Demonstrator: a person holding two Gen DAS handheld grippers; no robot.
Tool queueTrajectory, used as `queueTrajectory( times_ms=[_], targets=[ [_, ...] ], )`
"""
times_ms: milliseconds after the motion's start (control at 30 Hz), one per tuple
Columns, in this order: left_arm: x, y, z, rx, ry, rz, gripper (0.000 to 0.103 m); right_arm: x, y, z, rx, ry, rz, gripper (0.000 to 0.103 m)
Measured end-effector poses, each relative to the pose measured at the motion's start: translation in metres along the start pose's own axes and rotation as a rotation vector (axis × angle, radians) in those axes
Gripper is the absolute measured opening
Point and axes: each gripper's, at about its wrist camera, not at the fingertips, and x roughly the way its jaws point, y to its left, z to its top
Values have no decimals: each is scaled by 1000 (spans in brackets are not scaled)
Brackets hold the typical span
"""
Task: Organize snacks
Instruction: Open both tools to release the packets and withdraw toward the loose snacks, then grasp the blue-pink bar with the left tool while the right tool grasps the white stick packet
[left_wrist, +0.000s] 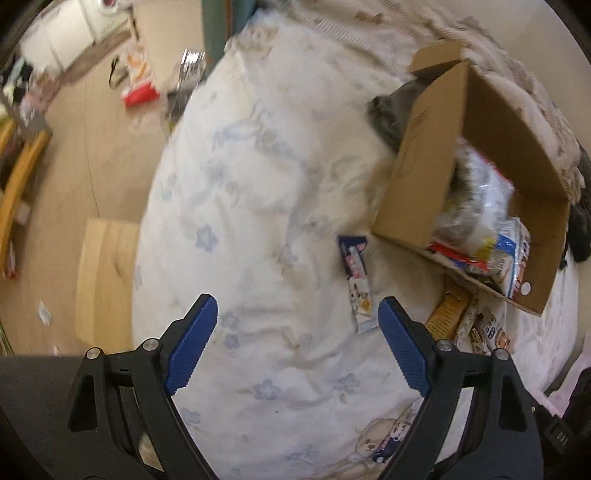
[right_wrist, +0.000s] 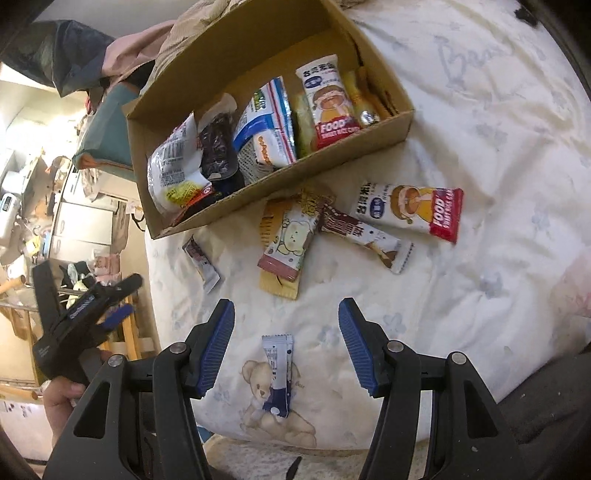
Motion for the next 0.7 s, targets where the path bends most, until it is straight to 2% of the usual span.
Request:
queueTrajectory(
  times_ms=[133,233,433,467,533,567,700],
  targets=[
    [22,-13,-1,5,35,-1,87,8,3,3,-1,16,-3,61],
    [32,-34,0,53,19,-18,85,10,5,5,-9,19,-11,61],
    [63,-64,4,95,49,0,69,13,0,7,-12,19,-56,61],
    [70,-66,4,102,60,14,66,13,-3,8,-3,20,-60,61],
    [82,-69,3,138,92,60,13,12,-7,8,9,21,-63,61],
    [85,-67,3,143,120,80,13,12,-9,8,13,21,-64,61],
    [68,-56,3,92,102,74,13,10,-9,8,3,19,-63,61]
  ],
)
